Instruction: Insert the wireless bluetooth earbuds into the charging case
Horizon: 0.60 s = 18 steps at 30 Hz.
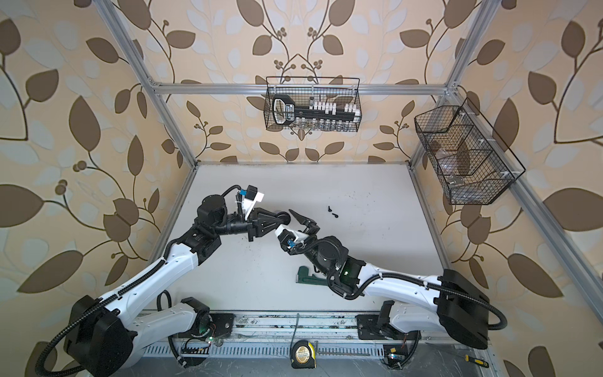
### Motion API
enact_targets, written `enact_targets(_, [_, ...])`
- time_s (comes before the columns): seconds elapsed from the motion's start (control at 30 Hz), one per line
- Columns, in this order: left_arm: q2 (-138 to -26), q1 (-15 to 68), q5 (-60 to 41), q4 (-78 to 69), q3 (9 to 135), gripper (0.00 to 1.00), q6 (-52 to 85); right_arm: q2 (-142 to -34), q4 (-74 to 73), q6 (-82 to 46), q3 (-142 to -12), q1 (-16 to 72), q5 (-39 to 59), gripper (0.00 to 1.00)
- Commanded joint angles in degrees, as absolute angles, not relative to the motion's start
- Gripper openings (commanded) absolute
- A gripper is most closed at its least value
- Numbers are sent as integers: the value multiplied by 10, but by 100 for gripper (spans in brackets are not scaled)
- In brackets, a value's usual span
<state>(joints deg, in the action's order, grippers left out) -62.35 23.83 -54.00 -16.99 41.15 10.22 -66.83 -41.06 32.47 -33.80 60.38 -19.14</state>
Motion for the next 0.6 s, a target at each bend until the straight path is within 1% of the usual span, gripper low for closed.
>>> enact_targets(0.0, [-617, 242, -548, -235, 376, 0, 33, -605, -385, 277, -312, 606, -145, 68])
enact_targets(0.13, [-620, 242, -563, -271, 348, 0, -21, -546, -357, 246, -277, 607, -120, 67])
enact_targets(0.23, [-620, 242, -575, -264, 344, 0, -52, -523, -357, 232, -263, 604, -123, 64])
enact_targets(0.3, [-619, 243, -592, -263, 340, 0, -62, -524, -353, 226, -265, 600, -120, 61])
enact_targets(0.37, [-616, 243, -612, -269, 336, 0, -67, -536, -352, 222, -271, 598, -127, 60])
enact_targets(0.57, [-599, 245, -620, -261, 328, 0, -82, -574, -356, 214, -292, 595, -126, 58])
